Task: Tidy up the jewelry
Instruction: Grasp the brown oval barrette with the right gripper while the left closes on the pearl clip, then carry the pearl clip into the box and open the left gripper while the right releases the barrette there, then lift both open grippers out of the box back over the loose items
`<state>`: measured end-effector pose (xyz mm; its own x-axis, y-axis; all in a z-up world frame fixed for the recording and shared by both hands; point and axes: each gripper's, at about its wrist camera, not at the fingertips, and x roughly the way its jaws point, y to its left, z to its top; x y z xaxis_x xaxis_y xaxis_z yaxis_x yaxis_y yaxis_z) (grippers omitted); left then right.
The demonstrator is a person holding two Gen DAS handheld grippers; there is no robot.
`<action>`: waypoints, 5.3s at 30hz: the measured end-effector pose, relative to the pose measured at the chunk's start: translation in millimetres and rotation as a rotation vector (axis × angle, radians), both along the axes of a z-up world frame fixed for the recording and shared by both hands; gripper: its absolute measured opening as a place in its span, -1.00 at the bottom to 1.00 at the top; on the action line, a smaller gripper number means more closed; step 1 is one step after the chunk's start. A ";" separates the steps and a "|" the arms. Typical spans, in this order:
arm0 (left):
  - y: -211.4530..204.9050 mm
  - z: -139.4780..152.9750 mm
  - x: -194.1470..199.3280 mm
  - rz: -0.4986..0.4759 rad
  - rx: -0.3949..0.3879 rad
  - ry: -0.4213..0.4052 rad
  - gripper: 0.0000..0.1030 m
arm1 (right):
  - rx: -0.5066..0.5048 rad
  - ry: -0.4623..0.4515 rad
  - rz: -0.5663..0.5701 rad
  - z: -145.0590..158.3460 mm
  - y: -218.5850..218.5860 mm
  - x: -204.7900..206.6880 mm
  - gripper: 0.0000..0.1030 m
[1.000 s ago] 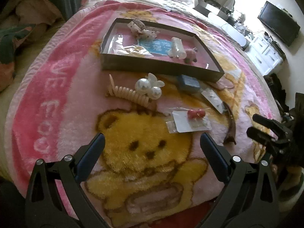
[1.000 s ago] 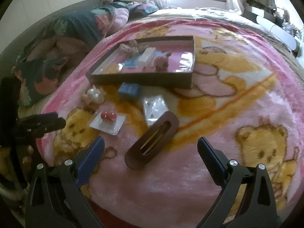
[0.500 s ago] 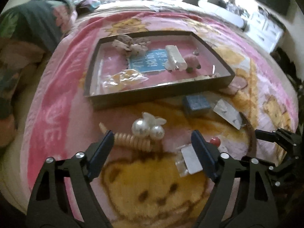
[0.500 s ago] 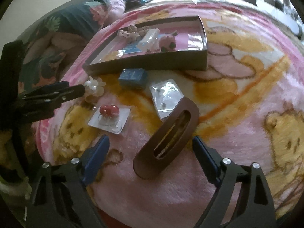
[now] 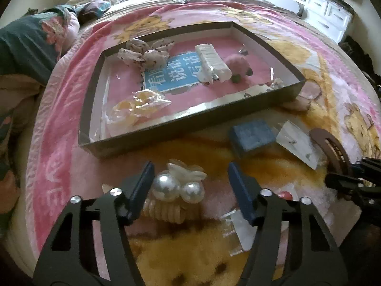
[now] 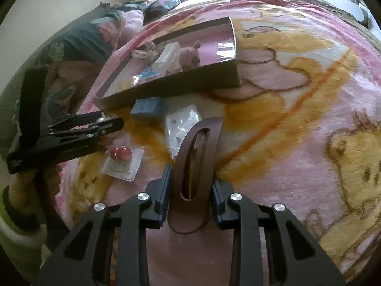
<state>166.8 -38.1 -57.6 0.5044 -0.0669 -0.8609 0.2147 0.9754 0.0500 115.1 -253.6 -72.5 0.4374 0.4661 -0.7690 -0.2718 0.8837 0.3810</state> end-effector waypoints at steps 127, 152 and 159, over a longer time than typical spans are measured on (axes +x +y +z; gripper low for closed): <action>40.4 83.0 59.6 0.282 -0.276 -0.139 0.82 | -0.083 -0.317 0.013 88.6 10.6 135.9 0.82; 58.9 144.9 -17.6 0.292 -0.341 -0.257 0.82 | 0.026 -0.468 0.025 169.4 2.1 41.5 0.90; 66.2 153.8 -38.4 0.289 -0.351 -0.289 0.82 | 0.010 -0.474 0.022 176.5 4.3 17.2 0.91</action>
